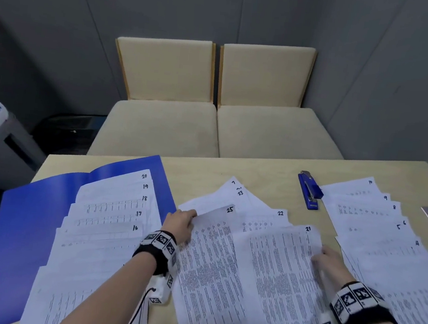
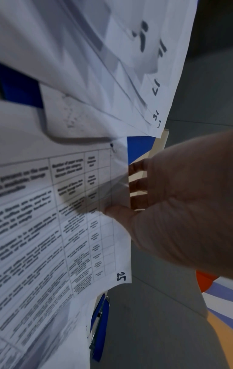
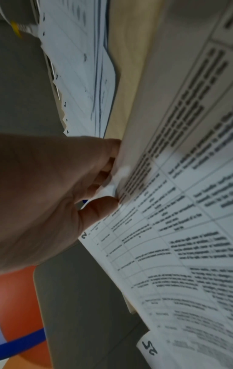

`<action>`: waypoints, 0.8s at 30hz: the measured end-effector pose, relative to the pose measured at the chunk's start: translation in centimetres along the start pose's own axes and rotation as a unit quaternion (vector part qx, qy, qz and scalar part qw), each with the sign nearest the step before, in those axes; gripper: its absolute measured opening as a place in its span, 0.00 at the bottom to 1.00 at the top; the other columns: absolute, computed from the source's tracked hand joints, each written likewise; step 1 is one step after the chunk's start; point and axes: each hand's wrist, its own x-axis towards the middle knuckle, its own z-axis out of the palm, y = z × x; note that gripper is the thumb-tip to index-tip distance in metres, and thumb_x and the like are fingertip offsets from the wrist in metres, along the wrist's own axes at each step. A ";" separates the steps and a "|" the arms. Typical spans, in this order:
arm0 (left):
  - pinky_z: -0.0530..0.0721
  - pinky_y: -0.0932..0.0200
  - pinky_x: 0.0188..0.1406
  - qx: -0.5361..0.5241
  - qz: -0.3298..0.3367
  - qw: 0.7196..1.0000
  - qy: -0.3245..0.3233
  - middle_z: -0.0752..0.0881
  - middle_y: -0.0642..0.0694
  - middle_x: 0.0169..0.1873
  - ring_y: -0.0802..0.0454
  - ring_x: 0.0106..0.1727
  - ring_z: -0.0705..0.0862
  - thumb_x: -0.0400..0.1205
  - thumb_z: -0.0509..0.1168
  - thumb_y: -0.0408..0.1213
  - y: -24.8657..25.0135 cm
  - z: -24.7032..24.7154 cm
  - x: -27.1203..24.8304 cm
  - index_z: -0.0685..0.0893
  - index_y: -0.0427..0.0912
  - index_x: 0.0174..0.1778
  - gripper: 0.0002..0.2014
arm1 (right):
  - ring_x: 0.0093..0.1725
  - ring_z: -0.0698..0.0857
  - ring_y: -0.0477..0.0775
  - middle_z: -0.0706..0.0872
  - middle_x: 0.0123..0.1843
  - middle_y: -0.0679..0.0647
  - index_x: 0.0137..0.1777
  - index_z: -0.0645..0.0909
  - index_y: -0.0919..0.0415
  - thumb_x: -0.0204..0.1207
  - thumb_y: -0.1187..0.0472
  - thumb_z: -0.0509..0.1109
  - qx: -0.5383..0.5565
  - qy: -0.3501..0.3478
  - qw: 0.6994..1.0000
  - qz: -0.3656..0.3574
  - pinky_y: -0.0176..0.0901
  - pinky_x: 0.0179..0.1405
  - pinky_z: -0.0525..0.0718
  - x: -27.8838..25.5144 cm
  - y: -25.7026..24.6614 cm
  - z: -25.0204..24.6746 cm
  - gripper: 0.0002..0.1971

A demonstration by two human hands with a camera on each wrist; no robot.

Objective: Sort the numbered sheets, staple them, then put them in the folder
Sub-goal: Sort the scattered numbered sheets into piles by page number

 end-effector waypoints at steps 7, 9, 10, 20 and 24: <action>0.69 0.54 0.40 -0.021 0.012 1.000 -0.003 0.80 0.45 0.37 0.43 0.38 0.75 0.83 0.53 0.30 0.8 -0.3 -0.2 0.74 0.43 0.45 0.06 | 0.49 0.84 0.58 0.86 0.48 0.58 0.49 0.81 0.63 0.76 0.72 0.61 0.034 -0.034 0.998 -0.028 0.49 0.46 0.80 -0.9 -0.4 1.6 0.08; 0.70 0.55 0.37 -0.035 0.017 0.999 -0.003 0.79 0.45 0.38 0.43 0.38 0.75 0.83 0.53 0.30 1.3 -0.3 -0.2 0.77 0.40 0.50 0.08 | 0.52 0.86 0.61 0.87 0.50 0.60 0.53 0.81 0.66 0.77 0.69 0.63 0.039 -0.047 0.997 -0.037 0.49 0.48 0.81 -1.0 -0.5 2.3 0.08; 0.70 0.55 0.36 -0.038 0.021 0.999 -0.007 0.78 0.46 0.39 0.43 0.39 0.76 0.83 0.53 0.30 1.6 -0.4 -0.1 0.78 0.39 0.51 0.09 | 0.55 0.85 0.63 0.87 0.52 0.62 0.54 0.80 0.68 0.76 0.69 0.64 0.040 -0.056 0.997 -0.041 0.50 0.51 0.81 -0.9 -0.5 2.7 0.09; 0.77 0.51 0.55 -0.109 -0.042 0.993 0.003 0.72 0.43 0.62 0.38 0.56 0.80 0.86 0.53 0.40 6.7 0.3 3.4 0.76 0.39 0.61 0.13 | 0.59 0.84 0.67 0.86 0.56 0.70 0.57 0.79 0.75 0.72 0.67 0.66 0.059 -0.061 0.996 -0.025 0.61 0.65 0.77 -0.9 0.6 3.6 0.15; 0.82 0.48 0.56 -0.091 -0.072 0.991 -0.070 0.74 0.43 0.62 0.40 0.56 0.81 0.80 0.65 0.44 7.9 0.8 5.4 0.73 0.45 0.64 0.18 | 0.59 0.84 0.63 0.86 0.59 0.66 0.59 0.79 0.73 0.74 0.67 0.65 0.056 -0.060 0.996 -0.025 0.60 0.66 0.78 -1.0 0.5 3.7 0.15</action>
